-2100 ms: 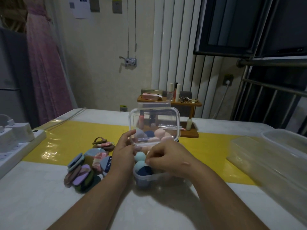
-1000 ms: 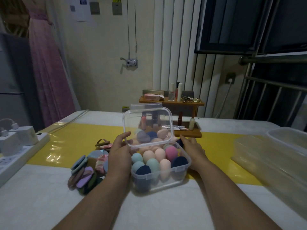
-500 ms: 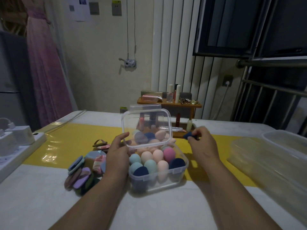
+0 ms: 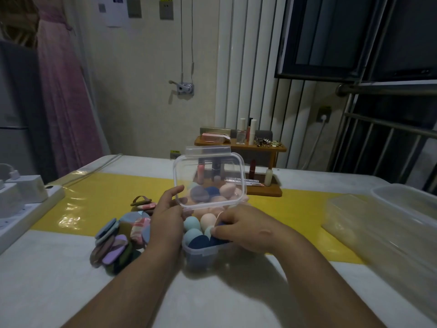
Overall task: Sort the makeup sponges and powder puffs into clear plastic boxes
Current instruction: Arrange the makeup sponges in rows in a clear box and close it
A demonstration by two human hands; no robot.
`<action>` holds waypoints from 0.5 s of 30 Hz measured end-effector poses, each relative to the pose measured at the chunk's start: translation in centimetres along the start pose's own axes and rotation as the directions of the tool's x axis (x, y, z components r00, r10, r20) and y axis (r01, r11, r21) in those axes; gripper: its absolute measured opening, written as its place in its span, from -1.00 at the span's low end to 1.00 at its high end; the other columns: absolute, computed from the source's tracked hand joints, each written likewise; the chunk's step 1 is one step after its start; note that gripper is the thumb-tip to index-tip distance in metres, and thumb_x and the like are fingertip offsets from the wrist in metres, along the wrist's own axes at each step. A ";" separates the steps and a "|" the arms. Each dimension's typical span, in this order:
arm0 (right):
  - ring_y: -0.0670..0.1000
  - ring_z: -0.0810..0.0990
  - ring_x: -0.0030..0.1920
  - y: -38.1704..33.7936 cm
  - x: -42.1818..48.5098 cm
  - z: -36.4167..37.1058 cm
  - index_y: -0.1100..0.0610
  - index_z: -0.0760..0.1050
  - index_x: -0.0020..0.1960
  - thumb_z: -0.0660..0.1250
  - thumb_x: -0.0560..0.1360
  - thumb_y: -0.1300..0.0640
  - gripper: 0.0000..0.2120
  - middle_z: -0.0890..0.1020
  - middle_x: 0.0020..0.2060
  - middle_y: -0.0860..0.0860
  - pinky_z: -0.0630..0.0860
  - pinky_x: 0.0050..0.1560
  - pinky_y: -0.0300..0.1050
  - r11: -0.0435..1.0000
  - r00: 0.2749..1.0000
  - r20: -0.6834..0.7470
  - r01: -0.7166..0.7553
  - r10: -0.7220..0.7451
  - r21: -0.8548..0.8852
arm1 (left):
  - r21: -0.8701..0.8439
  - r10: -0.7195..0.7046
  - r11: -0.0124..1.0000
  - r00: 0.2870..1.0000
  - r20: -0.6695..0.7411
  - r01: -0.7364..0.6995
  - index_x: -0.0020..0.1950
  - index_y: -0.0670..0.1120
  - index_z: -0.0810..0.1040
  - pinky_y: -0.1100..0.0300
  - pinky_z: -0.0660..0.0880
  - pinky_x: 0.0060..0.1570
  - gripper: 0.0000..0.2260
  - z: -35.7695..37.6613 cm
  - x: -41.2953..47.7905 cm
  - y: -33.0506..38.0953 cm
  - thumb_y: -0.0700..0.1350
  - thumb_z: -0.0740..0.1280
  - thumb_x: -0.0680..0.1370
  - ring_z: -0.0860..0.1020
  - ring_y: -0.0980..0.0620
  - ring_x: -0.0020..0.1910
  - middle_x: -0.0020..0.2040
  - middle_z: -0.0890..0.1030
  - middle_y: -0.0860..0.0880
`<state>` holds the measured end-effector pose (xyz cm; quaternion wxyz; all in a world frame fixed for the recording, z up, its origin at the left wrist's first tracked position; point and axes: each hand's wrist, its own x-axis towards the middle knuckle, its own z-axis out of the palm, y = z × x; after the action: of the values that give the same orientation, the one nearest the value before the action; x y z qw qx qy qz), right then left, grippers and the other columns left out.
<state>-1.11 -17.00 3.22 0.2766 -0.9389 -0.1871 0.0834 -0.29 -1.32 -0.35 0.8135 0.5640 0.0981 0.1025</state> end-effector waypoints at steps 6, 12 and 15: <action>0.00 0.48 0.02 -0.2 0.8 0.5 0.01 0.56 0.22 0.28 0.58 -0.03 -0.74 0.52 0.05 -0.02 0.41 -0.07 -0.15 0.984 0.992 0.089 -0.077 0.092 -0.158 | 0.037 0.016 0.999 1.000 -0.010 -0.016 0.25 0.14 0.54 0.09 0.61 -0.26 -0.48 -0.1 0.3 -0.4 -0.39 0.08 0.55 0.62 -0.11 0.02 0.16 0.58 -0.04; -0.05 0.51 -0.08 0.3 2.0 1.3 -0.06 0.54 -0.01 0.46 0.48 0.07 -0.86 0.60 0.00 -0.02 0.46 -0.11 -0.19 0.985 0.994 0.000 -0.105 0.105 -0.135 | 0.061 0.021 0.998 1.000 -0.012 -0.021 0.17 0.20 0.57 -0.06 0.64 -0.04 -0.47 -0.3 0.7 -0.8 -0.39 0.09 0.54 0.62 -0.13 0.06 0.16 0.58 -0.03; -0.07 0.50 -0.09 0.5 2.0 1.3 0.02 0.63 0.12 0.45 0.50 0.02 -0.79 0.61 -0.02 -0.03 0.44 -0.13 -0.20 0.987 0.993 0.023 -0.111 0.114 -0.118 | 0.065 0.030 0.997 0.999 -0.013 -0.029 0.15 0.20 0.57 -0.07 0.64 -0.04 -0.47 -0.3 0.8 -0.8 -0.39 0.09 0.53 0.62 -0.14 0.06 0.15 0.59 -0.04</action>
<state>0.55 -15.98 1.79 0.2132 -0.9612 -0.1425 0.1015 0.41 -1.08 -1.28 0.7925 0.5907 0.0990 0.1152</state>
